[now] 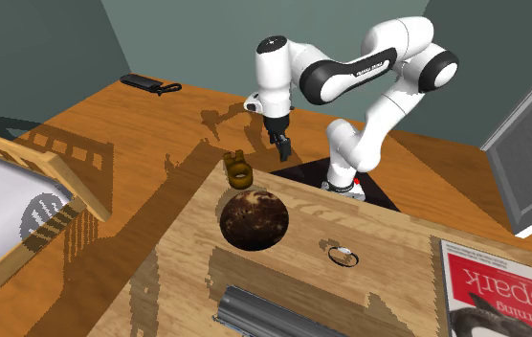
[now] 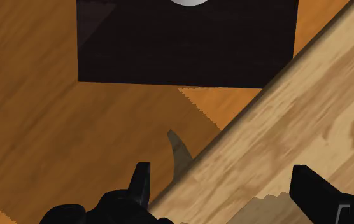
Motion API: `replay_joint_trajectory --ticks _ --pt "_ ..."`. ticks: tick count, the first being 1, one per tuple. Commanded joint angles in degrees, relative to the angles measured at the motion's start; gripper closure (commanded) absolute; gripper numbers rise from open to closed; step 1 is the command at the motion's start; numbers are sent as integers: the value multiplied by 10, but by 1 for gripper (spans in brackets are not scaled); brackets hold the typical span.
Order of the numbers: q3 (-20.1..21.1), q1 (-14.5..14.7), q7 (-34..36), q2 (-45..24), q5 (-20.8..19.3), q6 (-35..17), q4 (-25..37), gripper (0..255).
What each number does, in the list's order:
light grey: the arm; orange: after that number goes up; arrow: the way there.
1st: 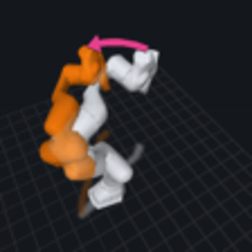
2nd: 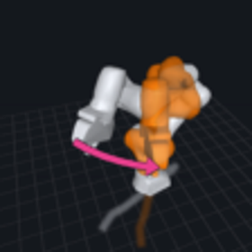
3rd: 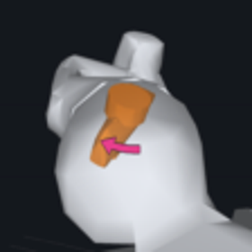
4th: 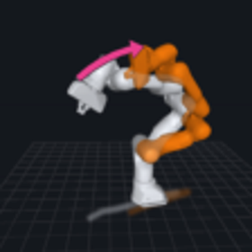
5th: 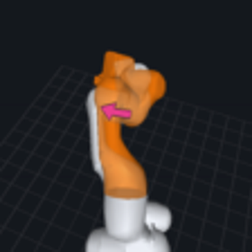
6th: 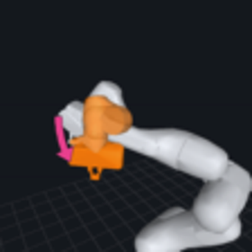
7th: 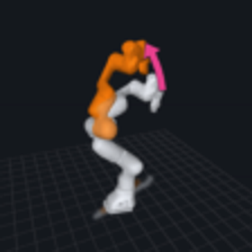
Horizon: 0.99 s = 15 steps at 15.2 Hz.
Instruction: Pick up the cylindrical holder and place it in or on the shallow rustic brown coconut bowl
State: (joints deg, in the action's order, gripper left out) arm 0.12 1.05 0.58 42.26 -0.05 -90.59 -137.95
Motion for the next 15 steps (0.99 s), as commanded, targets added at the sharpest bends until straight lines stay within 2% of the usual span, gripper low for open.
replay_joint_trajectory --ticks 1,4,7,10,13,15 --pt "0 0 0 0 0 0 0 0" --pt "-80 50 -223 -13 -43 -55 -8 0" --pt "-161 108 -444 -48 -67 -108 5 0" --pt "-237 177 -666 -97 -67 -150 37 0" --pt "-307 254 -888 -152 -44 -174 81 0" --pt "-309 256 -893 -154 -43 -183 76 0"
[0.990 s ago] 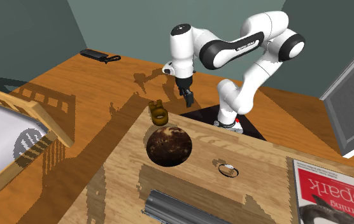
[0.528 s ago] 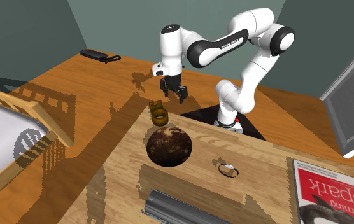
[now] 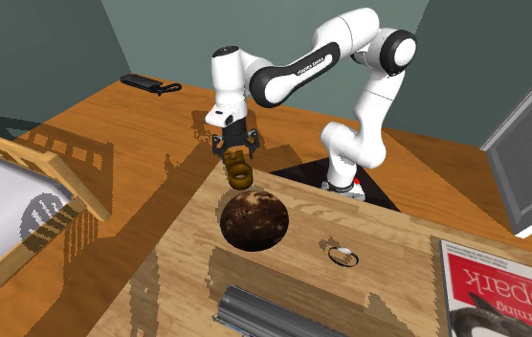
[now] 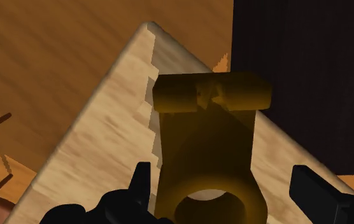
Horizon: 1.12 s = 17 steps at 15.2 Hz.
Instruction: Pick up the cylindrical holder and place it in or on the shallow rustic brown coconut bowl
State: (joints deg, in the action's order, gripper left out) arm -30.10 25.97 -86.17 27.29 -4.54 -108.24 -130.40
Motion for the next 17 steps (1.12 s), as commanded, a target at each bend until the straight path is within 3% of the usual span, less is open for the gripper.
replay_joint_trajectory --ticks 1,6,14,15,17 --pt "-8 7 -26 -6 2 -14 -7 0" --pt "-13 10 -28 -16 4 -59 -42 0" --pt "-13 10 -28 -16 4 -58 -42 0" --pt "-13 10 -28 -16 4 -58 -42 255" --pt "-13 10 -28 -16 4 -58 -42 255"
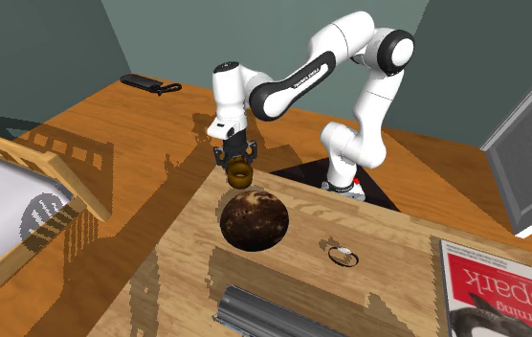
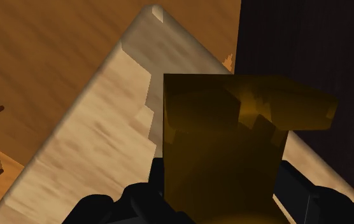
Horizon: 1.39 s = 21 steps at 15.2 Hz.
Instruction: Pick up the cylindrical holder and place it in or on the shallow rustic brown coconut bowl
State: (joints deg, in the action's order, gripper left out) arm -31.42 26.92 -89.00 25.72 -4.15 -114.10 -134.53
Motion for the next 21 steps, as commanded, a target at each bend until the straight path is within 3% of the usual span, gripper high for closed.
replay_joint_trajectory --ticks 1,7,21 --pt "0 0 0 0 0 0 0 255" --pt "0 0 0 0 0 0 -1 255" --pt "19 3 15 12 3 108 96 255"
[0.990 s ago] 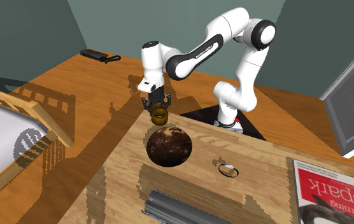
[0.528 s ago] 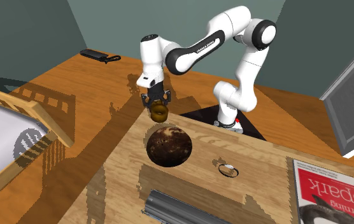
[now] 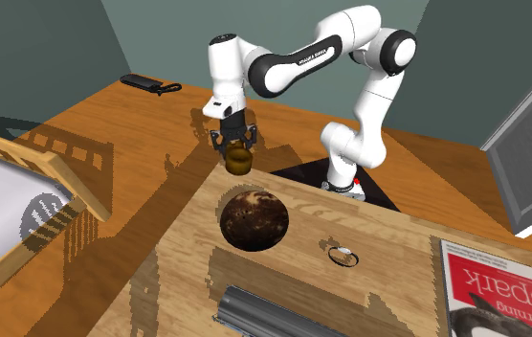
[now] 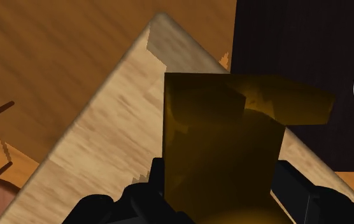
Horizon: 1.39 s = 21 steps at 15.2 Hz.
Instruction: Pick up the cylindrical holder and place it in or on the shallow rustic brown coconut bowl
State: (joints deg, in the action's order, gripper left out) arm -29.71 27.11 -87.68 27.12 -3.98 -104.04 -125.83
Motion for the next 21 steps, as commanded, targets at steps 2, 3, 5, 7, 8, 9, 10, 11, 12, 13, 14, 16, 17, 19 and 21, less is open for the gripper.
replay_joint_trajectory --ticks 2,3,5,7,8,9,10,11,12,13,14,16,17,19,21 --pt "4 2 3 -2 3 23 25 255" --pt "4 3 4 -2 3 30 33 255" --pt "6 4 5 -4 5 45 49 255" --pt "7 5 6 -5 6 60 66 255" --pt "8 6 7 -7 7 68 74 255" --pt "9 6 7 -7 7 73 80 255" --pt "19 10 20 -8 11 70 77 255" --pt "29 15 34 -9 15 66 75 255" --pt "39 19 47 -10 19 62 73 255" --pt "49 24 60 -12 23 58 71 255" --pt "58 29 72 -15 27 55 71 255" --pt "77 39 97 -22 35 47 71 255" --pt "86 44 109 -27 39 44 72 255" --pt "103 54 134 -38 48 36 77 255" --pt "120 64 157 -51 56 29 84 255"
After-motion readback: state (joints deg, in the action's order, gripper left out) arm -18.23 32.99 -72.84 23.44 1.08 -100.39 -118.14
